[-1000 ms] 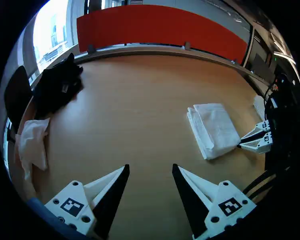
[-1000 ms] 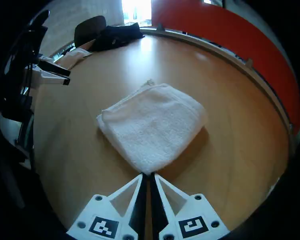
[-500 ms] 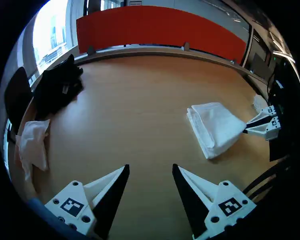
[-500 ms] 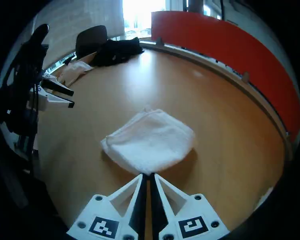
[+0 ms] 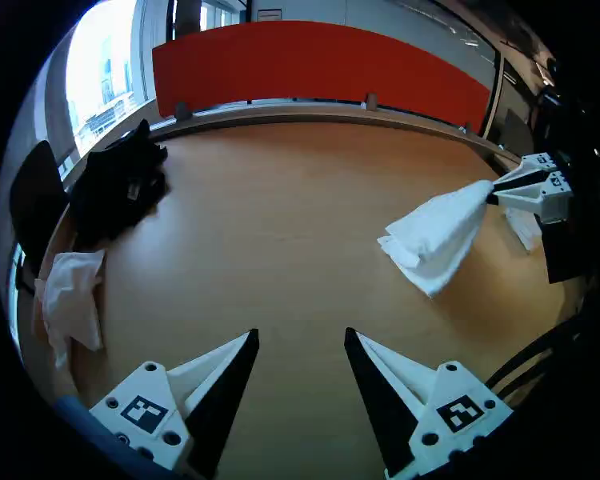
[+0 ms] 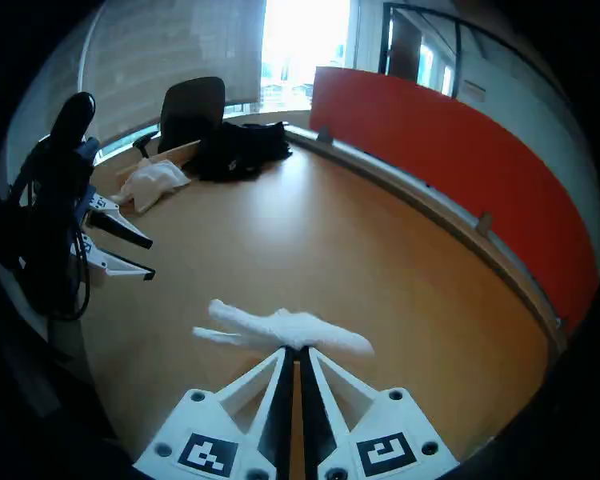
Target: Fold towel
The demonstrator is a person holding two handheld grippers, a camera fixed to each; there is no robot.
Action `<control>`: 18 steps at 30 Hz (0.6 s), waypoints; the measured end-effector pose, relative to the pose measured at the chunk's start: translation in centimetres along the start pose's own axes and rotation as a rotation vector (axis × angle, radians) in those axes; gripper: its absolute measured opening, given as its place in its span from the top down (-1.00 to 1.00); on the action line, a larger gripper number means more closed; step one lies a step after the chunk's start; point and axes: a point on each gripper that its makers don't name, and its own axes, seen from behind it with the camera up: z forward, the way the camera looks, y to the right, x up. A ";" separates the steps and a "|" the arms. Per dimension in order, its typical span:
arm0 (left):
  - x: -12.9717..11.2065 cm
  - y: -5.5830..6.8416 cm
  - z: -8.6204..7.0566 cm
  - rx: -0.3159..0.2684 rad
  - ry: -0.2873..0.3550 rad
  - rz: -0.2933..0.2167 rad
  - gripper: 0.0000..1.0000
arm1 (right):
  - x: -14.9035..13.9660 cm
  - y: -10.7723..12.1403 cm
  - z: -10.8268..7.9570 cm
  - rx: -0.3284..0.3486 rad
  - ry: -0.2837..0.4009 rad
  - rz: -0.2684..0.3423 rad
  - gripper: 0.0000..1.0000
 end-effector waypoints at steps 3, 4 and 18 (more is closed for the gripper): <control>0.3 0.0 -0.2 -0.001 0.005 0.003 -0.57 | 1.7 0.4 -0.4 -0.007 0.026 -0.009 0.91; 0.3 0.0 -0.2 -0.001 0.006 0.005 -0.57 | 2.2 0.5 -0.5 -0.008 0.031 -0.011 0.91; 1.4 0.5 -0.3 -0.016 0.030 0.003 -0.57 | 4.0 2.0 -2.0 -0.023 0.055 -0.015 0.91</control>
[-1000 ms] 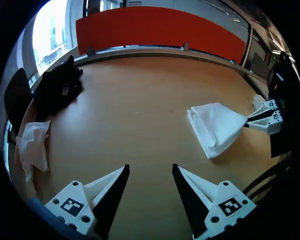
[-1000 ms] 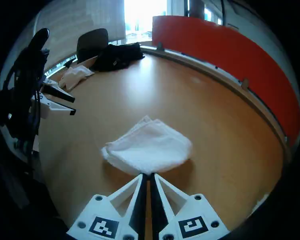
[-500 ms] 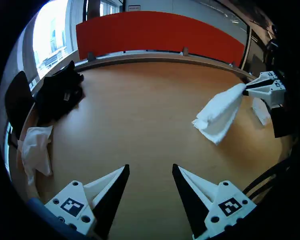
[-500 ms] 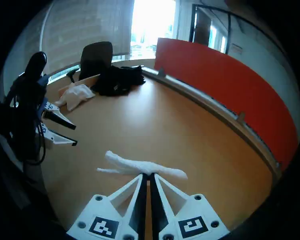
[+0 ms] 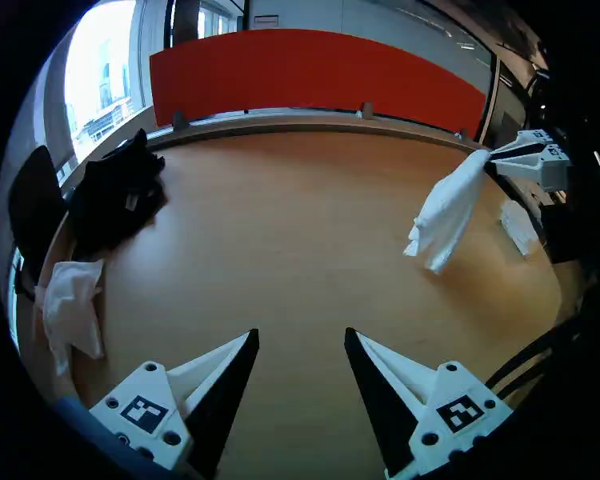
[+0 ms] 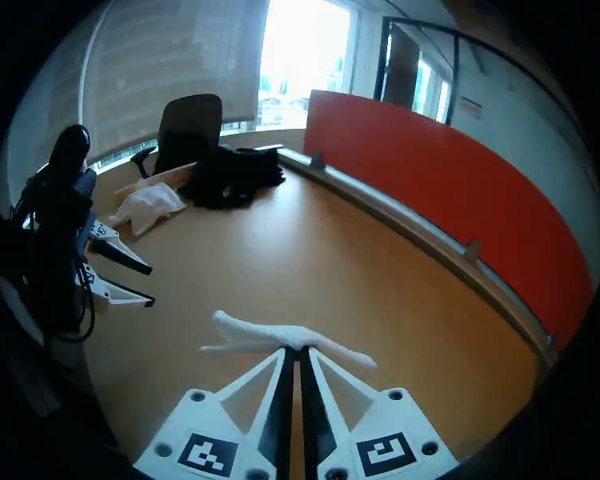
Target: Fold towel
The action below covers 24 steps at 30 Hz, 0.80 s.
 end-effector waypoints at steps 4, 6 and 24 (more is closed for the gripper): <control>0.1 0.1 0.0 -0.006 0.001 -0.005 -0.57 | 0.0 0.5 -0.4 -0.004 -0.001 -0.006 0.91; 0.1 0.1 -0.1 -0.008 0.001 -0.005 -0.57 | 0.0 0.7 -0.6 -0.004 -0.002 -0.006 0.91; 0.2 -0.7 -0.4 0.006 -0.001 0.002 -0.57 | -2.9 7.2 -4.8 -0.055 -0.044 0.029 0.91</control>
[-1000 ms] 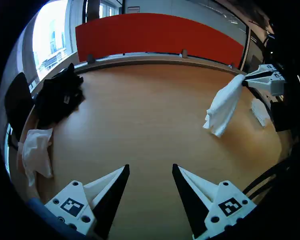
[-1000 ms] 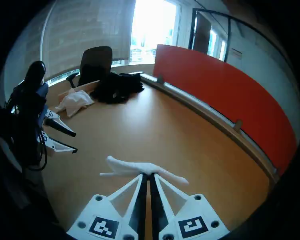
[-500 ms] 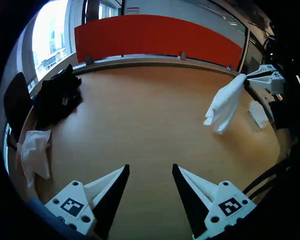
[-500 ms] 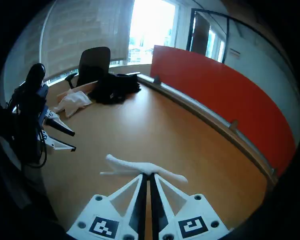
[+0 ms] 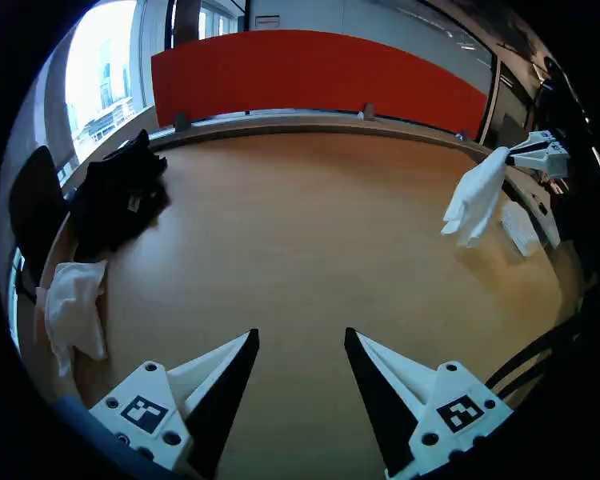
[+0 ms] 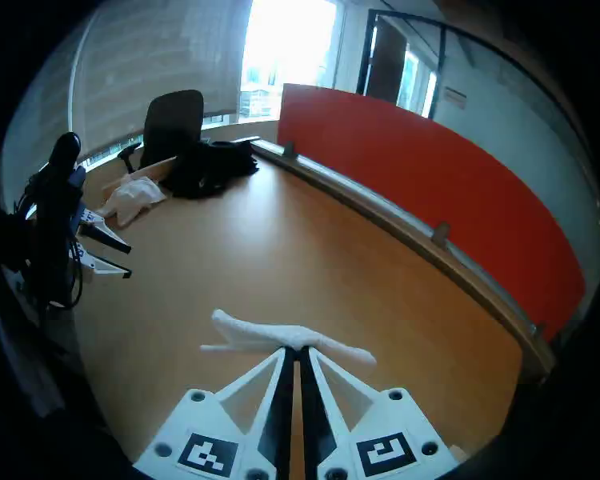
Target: Fold towel
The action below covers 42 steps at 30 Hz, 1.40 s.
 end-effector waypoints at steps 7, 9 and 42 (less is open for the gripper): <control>0.0 -0.2 0.1 0.007 -0.005 0.009 -0.57 | -1.5 3.8 -1.6 -0.036 -0.015 0.037 0.91; 0.0 -0.2 0.1 0.009 -0.006 0.009 -0.57 | -2.0 5.0 -2.1 -0.049 -0.022 0.042 0.91; -0.2 1.0 0.6 0.035 -0.034 0.015 -0.57 | -9.6 23.0 -9.2 -0.259 -0.152 0.149 0.91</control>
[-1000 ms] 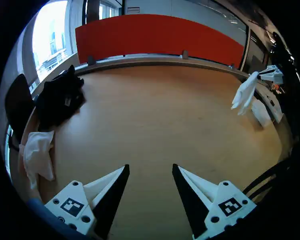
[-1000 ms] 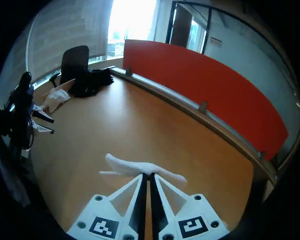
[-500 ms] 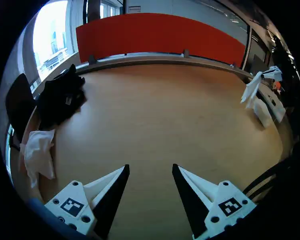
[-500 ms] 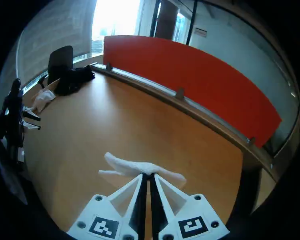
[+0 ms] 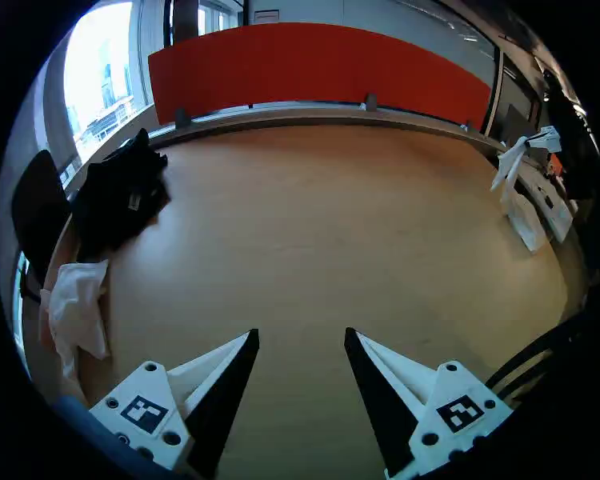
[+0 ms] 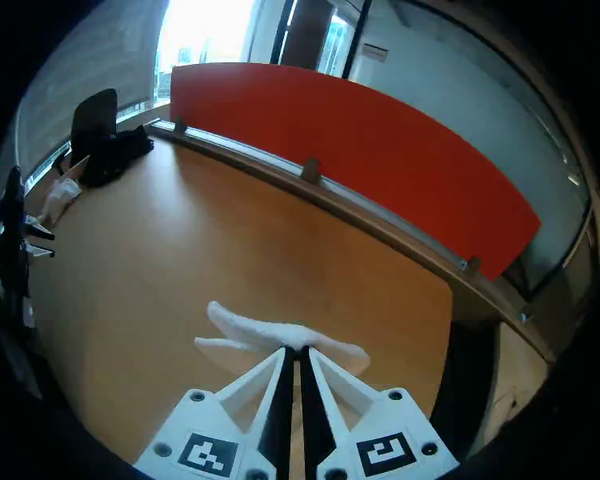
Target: Fold towel
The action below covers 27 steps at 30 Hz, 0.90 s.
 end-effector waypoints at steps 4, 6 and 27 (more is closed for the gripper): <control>0.1 0.1 0.0 0.003 0.000 0.000 -0.57 | -0.4 2.0 -0.3 -0.022 -0.012 0.011 0.91; 0.1 0.2 0.0 0.005 -0.002 0.000 -0.57 | -0.7 2.8 -0.5 -0.031 -0.019 0.016 0.91; 1.0 1.4 0.3 -0.007 0.000 0.022 -0.57 | -3.0 5.1 -2.3 -0.059 -0.048 0.030 0.91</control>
